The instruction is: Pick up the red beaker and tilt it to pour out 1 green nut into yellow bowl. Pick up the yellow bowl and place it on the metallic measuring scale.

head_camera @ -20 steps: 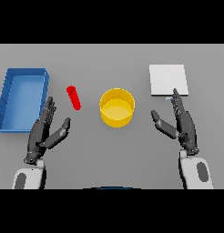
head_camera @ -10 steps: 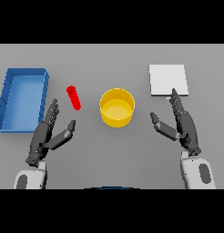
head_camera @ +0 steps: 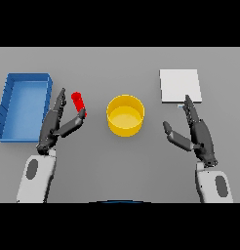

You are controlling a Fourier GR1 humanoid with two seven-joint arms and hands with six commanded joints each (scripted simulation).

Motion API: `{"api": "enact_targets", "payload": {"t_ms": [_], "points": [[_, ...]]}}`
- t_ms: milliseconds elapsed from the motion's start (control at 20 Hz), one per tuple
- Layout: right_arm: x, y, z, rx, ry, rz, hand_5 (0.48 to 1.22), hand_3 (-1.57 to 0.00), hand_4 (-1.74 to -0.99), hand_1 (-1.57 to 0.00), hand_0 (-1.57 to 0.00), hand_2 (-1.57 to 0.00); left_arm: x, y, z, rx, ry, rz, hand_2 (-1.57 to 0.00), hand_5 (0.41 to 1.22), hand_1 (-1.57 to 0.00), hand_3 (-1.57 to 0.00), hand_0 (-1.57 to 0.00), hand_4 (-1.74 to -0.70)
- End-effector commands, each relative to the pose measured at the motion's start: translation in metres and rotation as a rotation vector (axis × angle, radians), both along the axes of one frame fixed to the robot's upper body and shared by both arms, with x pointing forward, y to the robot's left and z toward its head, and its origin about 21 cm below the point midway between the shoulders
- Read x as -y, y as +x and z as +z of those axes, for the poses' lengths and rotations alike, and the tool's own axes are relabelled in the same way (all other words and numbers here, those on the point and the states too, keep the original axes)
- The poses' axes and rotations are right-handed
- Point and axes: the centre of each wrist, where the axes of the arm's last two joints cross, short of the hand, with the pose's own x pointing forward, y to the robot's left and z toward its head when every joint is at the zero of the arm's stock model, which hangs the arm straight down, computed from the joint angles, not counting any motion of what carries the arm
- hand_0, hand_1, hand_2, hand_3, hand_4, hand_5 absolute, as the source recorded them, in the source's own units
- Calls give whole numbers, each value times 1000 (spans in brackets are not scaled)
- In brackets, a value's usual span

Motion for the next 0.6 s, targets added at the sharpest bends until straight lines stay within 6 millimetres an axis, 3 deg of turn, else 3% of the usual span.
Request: {"api": "enact_targets", "payload": {"t_ms": [0,300,550], "points": [[-2,2,1,-7,3,-3,618,1,-1293,1,1,1,-2,6,-1,1,1,2,1,646,1,1,1,-1213],[-1,-4,-2,-17,-6,-12,631,1,-1300,1,1,1,13,37,-10,2,14,-6,1,633,1,1,1,-1222],[1,5,2,-17,-20,-27,642,1,-1300,1,1,1,17,55,-16,3,41,-12,1,668,1,1,1,-1258]]}}
